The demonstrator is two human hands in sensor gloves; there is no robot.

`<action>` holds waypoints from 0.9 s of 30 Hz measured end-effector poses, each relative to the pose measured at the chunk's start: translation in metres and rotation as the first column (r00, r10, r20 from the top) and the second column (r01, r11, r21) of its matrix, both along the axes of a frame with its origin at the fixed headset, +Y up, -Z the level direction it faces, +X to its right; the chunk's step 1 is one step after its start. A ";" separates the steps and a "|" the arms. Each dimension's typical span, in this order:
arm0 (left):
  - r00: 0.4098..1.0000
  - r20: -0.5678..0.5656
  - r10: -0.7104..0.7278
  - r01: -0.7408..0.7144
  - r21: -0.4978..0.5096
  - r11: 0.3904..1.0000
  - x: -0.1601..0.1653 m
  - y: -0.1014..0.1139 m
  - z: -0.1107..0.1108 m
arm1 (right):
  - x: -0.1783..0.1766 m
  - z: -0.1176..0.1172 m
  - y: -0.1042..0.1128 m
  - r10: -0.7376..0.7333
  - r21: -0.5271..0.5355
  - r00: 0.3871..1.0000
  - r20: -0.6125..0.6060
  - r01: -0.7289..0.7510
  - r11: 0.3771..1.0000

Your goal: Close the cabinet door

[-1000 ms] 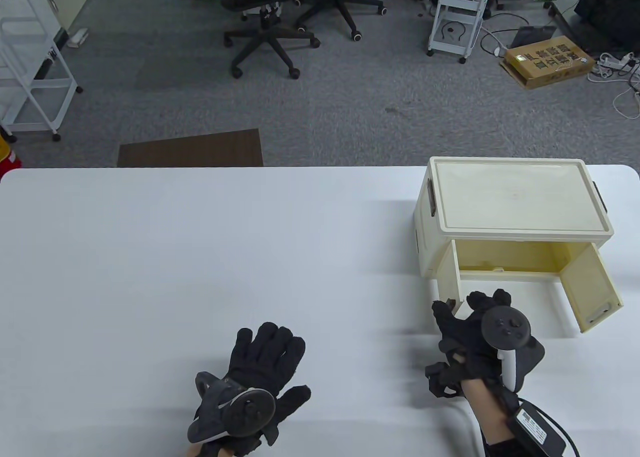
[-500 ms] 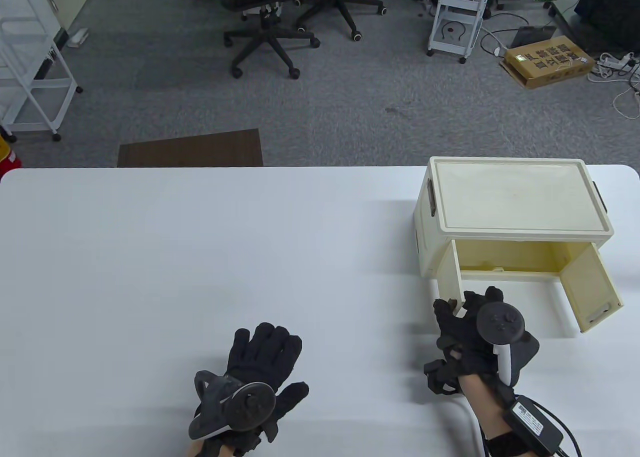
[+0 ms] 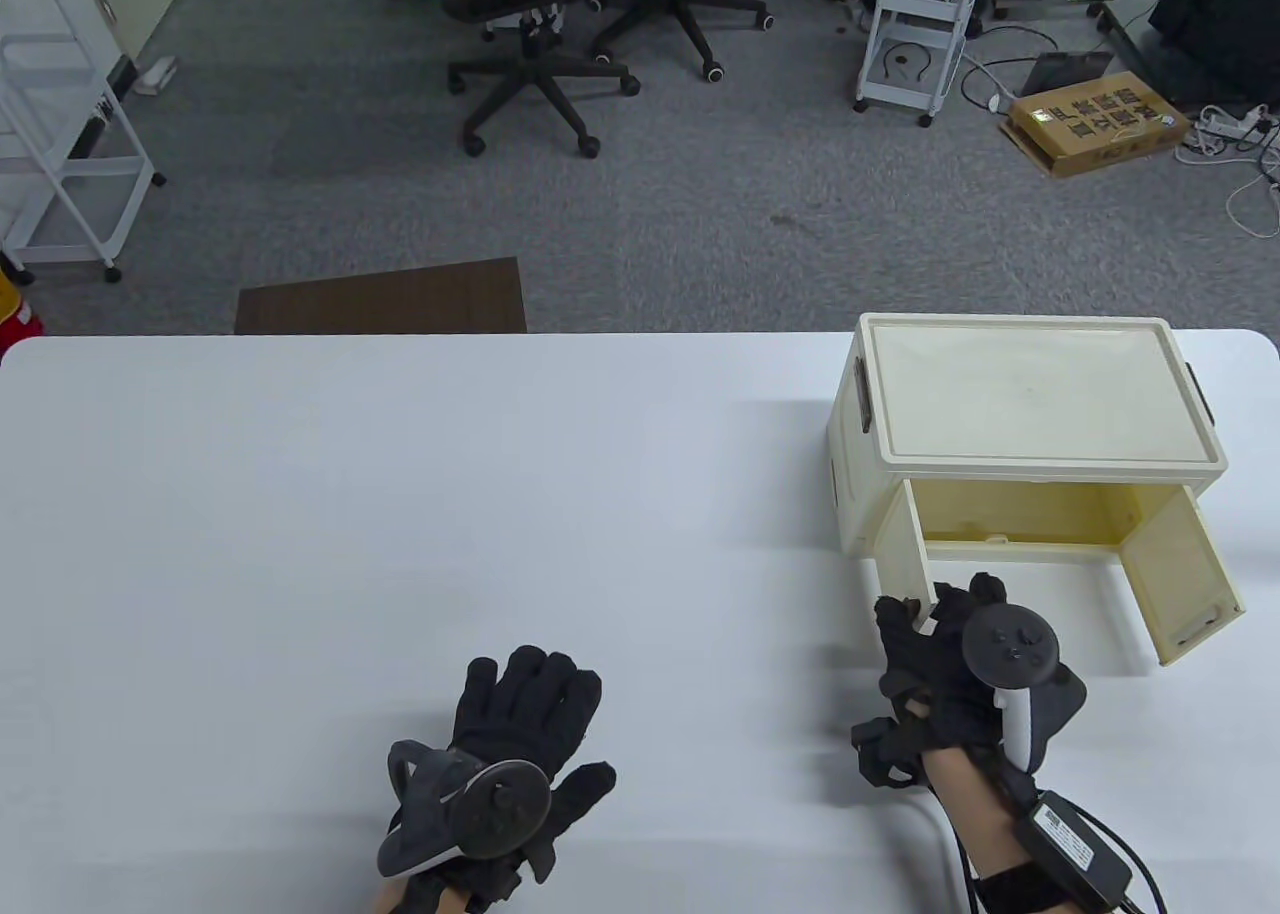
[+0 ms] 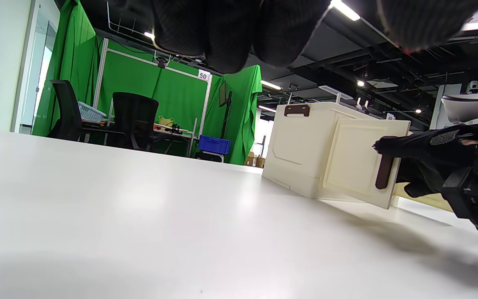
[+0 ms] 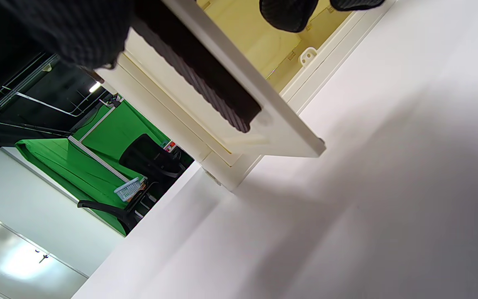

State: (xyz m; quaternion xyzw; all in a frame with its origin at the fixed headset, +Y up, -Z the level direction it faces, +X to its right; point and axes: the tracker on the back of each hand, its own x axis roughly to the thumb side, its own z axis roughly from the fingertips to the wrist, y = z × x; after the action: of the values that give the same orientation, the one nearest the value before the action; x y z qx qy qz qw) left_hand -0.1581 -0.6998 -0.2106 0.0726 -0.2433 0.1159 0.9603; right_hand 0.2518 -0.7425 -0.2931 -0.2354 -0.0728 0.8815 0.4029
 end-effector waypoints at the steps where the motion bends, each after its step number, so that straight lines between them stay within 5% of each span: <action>1: 1.000 0.001 0.001 -0.001 0.000 1.000 0.000 0.000 0.000 | 0.000 0.000 0.000 -0.001 0.000 1.000 0.000 0.001 1.000; 27: 1.000 0.004 0.003 -0.003 -0.001 1.000 -0.002 0.001 0.001 | 0.017 0.002 0.000 -0.032 -0.002 0.998 0.061 0.032 0.999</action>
State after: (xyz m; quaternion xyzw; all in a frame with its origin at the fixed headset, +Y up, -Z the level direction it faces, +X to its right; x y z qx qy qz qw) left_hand -0.1596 -0.6992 -0.2096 0.0721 -0.2450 0.1175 0.9597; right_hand 0.2684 -0.7428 -0.2915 -0.2640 -0.0799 0.8674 0.4143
